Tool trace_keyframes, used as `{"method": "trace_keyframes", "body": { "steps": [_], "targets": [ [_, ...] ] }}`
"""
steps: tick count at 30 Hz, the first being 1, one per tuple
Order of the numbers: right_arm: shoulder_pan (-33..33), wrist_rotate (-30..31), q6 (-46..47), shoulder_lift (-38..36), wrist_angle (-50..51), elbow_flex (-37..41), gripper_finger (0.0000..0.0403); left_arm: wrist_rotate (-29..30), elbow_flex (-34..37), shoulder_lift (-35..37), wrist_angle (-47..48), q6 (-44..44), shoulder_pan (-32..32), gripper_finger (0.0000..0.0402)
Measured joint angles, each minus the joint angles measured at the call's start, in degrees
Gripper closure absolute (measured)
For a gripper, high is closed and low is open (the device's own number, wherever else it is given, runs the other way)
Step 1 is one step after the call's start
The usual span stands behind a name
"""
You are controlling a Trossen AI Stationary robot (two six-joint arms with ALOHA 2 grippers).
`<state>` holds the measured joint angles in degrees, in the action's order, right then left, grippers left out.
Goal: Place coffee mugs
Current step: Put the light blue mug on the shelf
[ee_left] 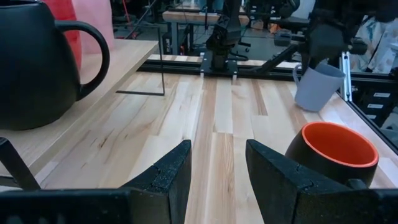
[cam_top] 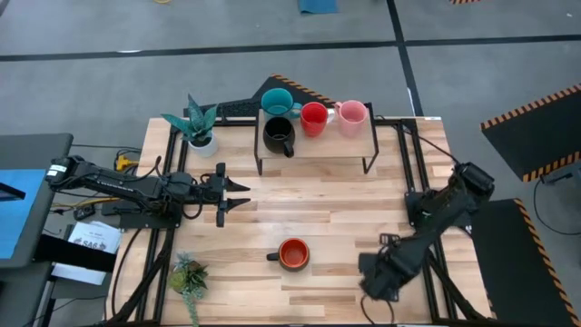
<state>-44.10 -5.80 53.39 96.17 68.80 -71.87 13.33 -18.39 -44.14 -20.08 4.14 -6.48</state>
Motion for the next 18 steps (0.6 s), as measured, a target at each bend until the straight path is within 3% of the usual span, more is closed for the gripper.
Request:
{"method": "trace_keyframes", "body": {
  "steps": [7,10,15,18],
  "targets": [
    [11.6,6.6,-11.9,-7.5,4.3,-4.0,0.0364,0.1,0.0,0.0,-0.3,-0.6,0.0,0.0264],
    [19.1,11.5,-15.2,-10.8,8.8,-10.3,0.0364,0.1,0.0,0.0,-0.4,-1.0,0.0,0.0264],
    [33.1,27.4,-18.9,-12.8,7.6,-22.9,0.0364,0.1,0.0,0.0,-0.4,-1.0,0.0,0.0264],
    [42.0,29.5,-19.4,-11.0,7.5,-30.6,0.0364,0.2,0.0,0.0,-0.4,-1.0,0.0,0.0264]
  ]
}}
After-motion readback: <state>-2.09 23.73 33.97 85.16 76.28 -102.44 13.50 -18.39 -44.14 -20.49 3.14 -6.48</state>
